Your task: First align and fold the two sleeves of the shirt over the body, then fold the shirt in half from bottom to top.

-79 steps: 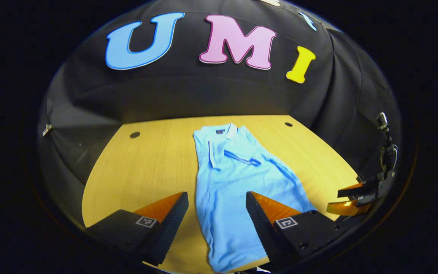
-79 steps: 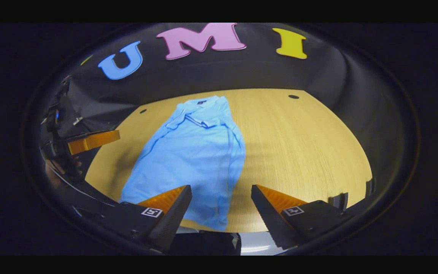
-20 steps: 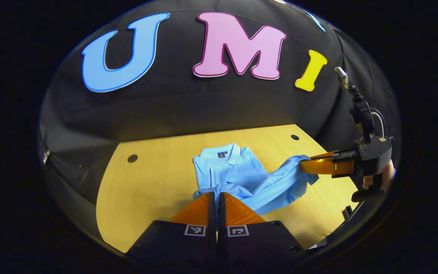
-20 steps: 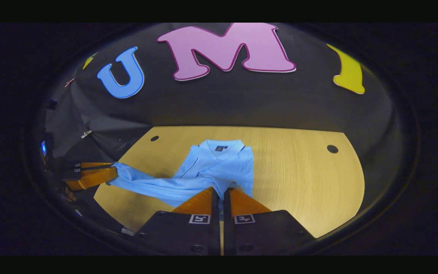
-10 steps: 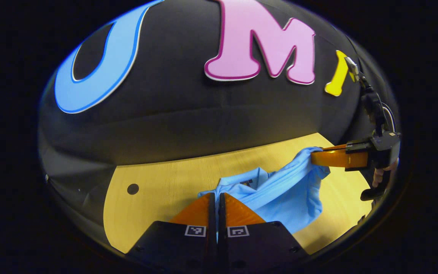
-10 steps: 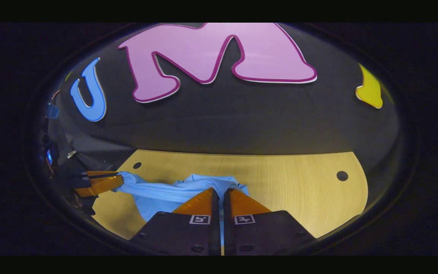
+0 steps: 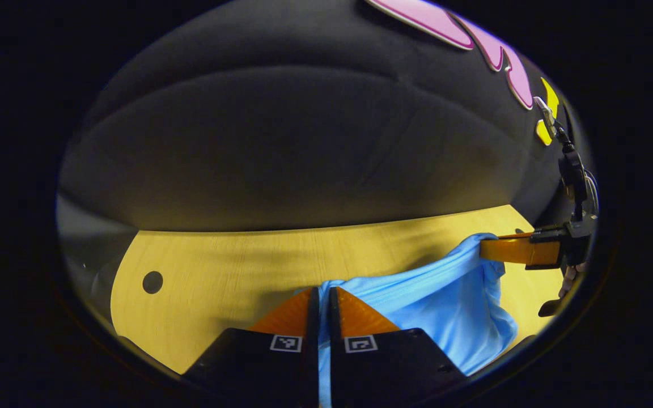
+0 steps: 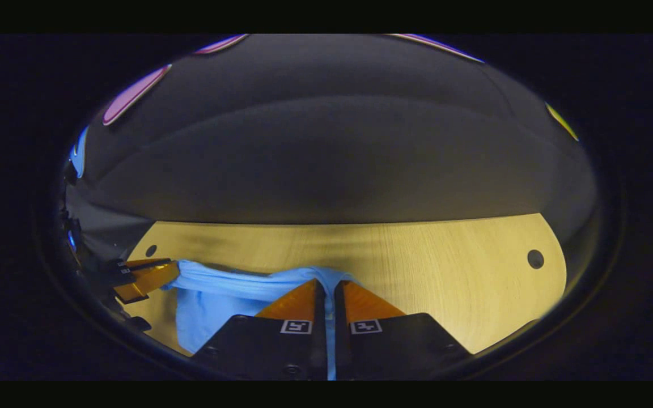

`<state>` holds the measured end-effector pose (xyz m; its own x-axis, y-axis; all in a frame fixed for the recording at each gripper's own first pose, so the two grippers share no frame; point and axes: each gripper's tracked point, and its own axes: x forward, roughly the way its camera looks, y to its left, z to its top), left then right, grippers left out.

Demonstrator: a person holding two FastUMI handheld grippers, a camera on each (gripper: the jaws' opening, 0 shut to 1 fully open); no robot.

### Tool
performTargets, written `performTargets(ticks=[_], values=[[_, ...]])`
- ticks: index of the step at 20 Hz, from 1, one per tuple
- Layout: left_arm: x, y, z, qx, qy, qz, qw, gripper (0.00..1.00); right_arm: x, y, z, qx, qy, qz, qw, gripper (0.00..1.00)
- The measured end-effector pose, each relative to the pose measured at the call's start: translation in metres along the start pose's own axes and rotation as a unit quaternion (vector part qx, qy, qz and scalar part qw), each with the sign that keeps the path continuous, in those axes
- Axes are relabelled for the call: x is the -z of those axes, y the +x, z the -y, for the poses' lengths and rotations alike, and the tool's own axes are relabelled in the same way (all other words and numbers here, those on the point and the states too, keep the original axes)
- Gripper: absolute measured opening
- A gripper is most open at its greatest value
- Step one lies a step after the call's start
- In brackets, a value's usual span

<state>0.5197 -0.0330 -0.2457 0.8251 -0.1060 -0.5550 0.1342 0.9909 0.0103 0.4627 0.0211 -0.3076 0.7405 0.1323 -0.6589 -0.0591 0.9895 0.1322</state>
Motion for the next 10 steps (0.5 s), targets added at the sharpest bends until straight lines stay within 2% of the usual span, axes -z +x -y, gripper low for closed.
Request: performTargets(ticks=[1, 2, 3, 4, 7, 8, 10], values=[[0.001, 0.007, -0.005, -0.011, 0.003, 0.006, 1.0, 0.21, 0.0, 0.001, 0.002, 0.007, -0.016, 0.006, 1.0, 0.12], [0.001, 0.009, -0.01, -0.018, 0.003, 0.01, 1.0, 0.22, -0.002, 0.003, 0.004, 0.012, -0.033, 0.015, 0.999, 0.14], [0.003, 0.006, -0.01, -0.018, 0.001, 0.007, 1.0, 0.37, -0.007, -0.001, 0.002, 0.01, -0.047, 0.025, 0.999, 0.17], [0.003, 0.0, -0.009, -0.015, -0.006, 0.005, 1.0, 0.35, -0.014, -0.008, 0.001, 0.006, -0.056, 0.037, 0.998, 0.23], [-0.014, -0.033, 0.003, -0.002, -0.023, 0.046, 0.999, 1.0, -0.042, -0.046, -0.002, 0.012, -0.068, 0.101, 0.992, 0.7], [-0.024, -0.049, 0.003, -0.004, -0.015, 0.066, 0.998, 1.0, -0.052, -0.062, 0.001, 0.017, -0.066, 0.125, 0.99, 0.86], [-0.033, -0.082, 0.003, -0.014, 0.005, 0.098, 0.995, 0.99, -0.066, -0.105, 0.005, 0.027, -0.053, 0.167, 0.984, 0.92]])
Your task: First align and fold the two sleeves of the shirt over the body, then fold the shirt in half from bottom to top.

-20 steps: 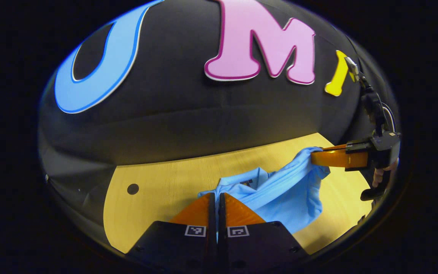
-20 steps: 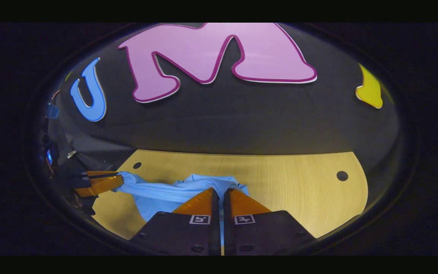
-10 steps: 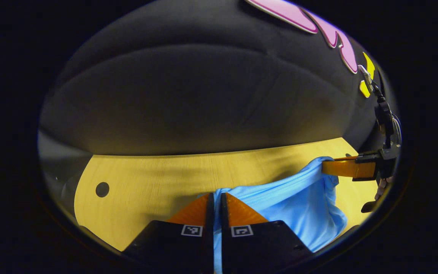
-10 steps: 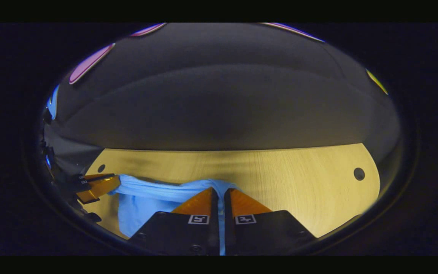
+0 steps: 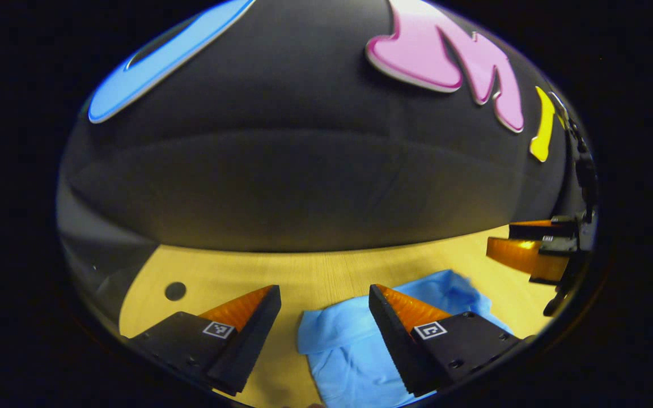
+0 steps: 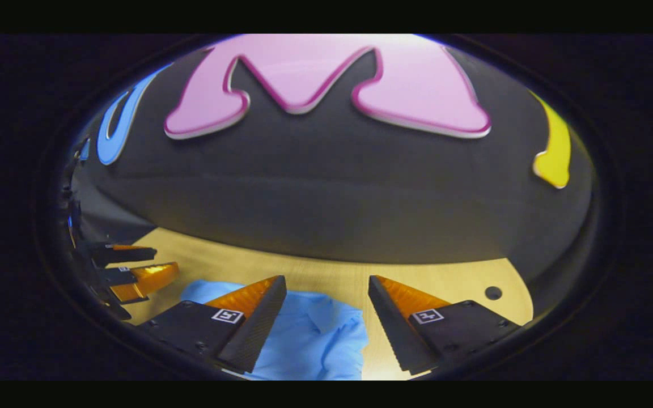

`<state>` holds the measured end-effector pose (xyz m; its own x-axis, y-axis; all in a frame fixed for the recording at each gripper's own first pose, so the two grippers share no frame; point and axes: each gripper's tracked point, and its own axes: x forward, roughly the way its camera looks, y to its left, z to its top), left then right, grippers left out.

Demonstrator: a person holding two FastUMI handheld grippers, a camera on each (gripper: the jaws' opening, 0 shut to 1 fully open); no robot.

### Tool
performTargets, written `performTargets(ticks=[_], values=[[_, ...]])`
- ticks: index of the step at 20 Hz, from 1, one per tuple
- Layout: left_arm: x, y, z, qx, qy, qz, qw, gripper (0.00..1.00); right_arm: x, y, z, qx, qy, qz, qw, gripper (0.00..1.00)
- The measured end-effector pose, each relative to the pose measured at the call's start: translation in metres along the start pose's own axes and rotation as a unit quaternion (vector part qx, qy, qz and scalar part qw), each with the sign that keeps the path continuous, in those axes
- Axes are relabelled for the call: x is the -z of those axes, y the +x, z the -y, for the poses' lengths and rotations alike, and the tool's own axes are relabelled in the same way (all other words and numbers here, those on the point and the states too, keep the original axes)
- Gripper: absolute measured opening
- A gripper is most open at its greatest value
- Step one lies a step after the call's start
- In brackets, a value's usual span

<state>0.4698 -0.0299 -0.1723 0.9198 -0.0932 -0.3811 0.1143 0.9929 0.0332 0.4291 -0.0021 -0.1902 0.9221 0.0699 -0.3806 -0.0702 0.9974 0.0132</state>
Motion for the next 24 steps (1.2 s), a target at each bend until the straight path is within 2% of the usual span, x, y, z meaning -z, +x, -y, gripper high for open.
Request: performTargets(ticks=[5, 7, 11, 12, 14, 17, 19, 22, 24], values=[[-0.045, -0.11, 0.021, 0.023, -0.027, 0.074, 0.997, 0.99, -0.063, -0.101, 0.014, 0.034, 0.009, 0.074, 0.997, 0.96], [-0.057, -0.159, 0.029, 0.024, -0.036, 0.102, 0.994, 0.99, -0.089, -0.161, 0.017, 0.047, 0.006, 0.108, 0.993, 0.96], [-0.057, -0.262, 0.042, 0.029, -0.047, 0.143, 0.988, 0.99, -0.098, -0.264, 0.012, 0.054, 0.01, 0.139, 0.989, 0.92], [-0.054, -0.288, 0.044, 0.026, -0.05, 0.152, 0.987, 0.99, -0.095, -0.287, 0.009, 0.055, 0.014, 0.146, 0.988, 0.96], [-0.049, -0.34, 0.046, 0.019, -0.044, 0.172, 0.984, 0.99, -0.086, -0.334, 0.002, 0.057, 0.017, 0.153, 0.986, 0.96], [-0.034, -0.41, 0.051, 0.01, -0.036, 0.191, 0.981, 0.99, -0.063, -0.399, -0.021, 0.041, 0.021, 0.159, 0.986, 0.96], [-0.013, -0.453, 0.058, 0.021, -0.043, 0.195, 0.98, 0.99, -0.043, -0.431, -0.037, 0.024, 0.007, 0.152, 0.988, 0.96], [0.029, -0.507, 0.072, 0.038, -0.035, 0.194, 0.98, 0.99, -0.009, -0.482, -0.051, 0.024, -0.007, 0.137, 0.99, 0.96], [0.057, -0.535, 0.083, 0.043, -0.026, 0.185, 0.981, 0.99, 0.009, -0.511, -0.055, 0.022, 0.004, 0.14, 0.99, 0.96]])
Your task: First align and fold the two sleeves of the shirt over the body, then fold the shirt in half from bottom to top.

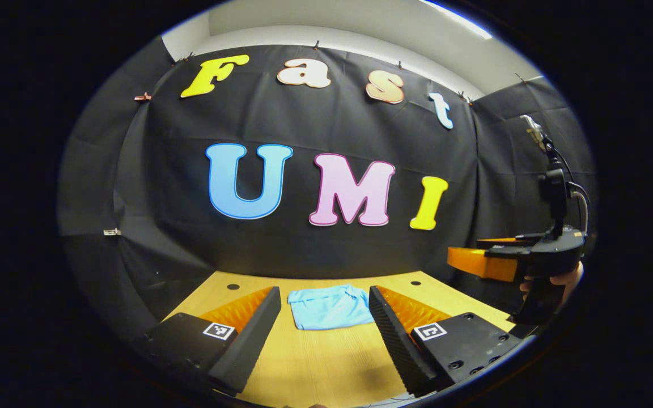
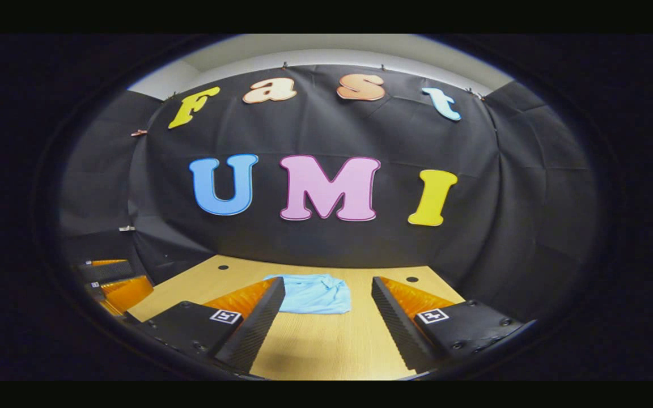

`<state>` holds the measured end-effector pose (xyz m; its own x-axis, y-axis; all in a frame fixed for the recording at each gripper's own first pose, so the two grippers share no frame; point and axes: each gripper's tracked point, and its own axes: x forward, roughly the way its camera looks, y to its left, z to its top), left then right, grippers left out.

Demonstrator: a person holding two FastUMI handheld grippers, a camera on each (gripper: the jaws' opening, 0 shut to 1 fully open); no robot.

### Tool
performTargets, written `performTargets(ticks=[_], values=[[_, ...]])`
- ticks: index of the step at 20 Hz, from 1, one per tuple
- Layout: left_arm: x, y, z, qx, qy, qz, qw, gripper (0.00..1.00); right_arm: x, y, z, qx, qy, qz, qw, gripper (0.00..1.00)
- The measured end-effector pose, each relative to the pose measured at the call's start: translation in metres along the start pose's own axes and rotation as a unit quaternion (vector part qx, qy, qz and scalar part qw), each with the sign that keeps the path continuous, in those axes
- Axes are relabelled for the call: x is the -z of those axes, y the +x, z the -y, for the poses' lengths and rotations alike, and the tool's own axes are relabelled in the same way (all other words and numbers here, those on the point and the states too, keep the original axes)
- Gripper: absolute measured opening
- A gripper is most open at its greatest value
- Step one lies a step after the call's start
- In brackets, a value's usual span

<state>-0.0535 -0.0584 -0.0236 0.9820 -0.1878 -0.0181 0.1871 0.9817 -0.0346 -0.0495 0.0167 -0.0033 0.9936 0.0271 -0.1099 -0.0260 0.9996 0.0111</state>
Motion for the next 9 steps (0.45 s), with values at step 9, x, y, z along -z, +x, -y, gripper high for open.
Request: performTargets(ticks=[9], values=[[0.016, -0.072, 0.035, 0.004, 0.003, -0.013, 1.0, 0.99, 0.047, -0.083, 0.008, 0.007, 0.013, -0.03, 0.999, 0.96]])
